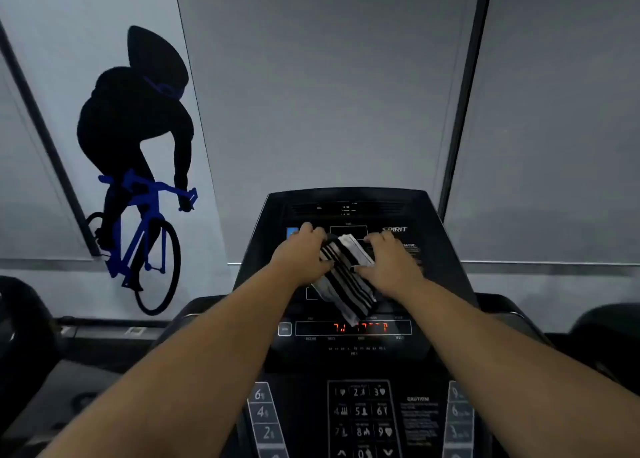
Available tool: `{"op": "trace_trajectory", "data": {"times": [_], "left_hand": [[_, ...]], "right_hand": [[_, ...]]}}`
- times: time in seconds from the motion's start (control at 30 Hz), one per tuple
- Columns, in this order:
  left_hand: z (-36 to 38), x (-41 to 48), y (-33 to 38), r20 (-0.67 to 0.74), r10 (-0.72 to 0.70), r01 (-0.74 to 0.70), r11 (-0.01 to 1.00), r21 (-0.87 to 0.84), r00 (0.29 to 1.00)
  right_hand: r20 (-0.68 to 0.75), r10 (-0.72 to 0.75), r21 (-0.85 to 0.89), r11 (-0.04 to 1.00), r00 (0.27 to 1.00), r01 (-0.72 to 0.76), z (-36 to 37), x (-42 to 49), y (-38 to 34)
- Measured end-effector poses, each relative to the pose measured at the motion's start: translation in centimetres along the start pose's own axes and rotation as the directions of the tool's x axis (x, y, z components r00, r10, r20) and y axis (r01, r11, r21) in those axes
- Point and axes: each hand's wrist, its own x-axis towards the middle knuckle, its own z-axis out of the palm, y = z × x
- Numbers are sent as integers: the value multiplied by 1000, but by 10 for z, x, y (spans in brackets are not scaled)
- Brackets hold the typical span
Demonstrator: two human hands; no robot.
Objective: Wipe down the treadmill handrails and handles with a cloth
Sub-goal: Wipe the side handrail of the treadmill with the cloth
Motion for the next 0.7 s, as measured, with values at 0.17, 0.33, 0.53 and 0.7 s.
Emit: {"op": "trace_trajectory", "data": {"times": [0.17, 0.33, 0.53, 0.7], "left_hand": [[16, -11, -2, -129, -53, 46, 997, -57, 990], [27, -16, -6, -74, -123, 97, 955, -280, 990], [29, -20, -7, -103, -103, 45, 889, -456, 989], [13, -42, 16, -36, -157, 68, 607, -792, 987]], "right_hand": [[-64, 73, 69, 995, 995, -68, 15, -4, -9], [-80, 181, 108, 979, 980, -172, 20, -3, -11], [-67, 313, 374, 888, 947, -267, 8, -15, -22], [95, 326, 806, 529, 941, -265, -13, -52, -30]]}}
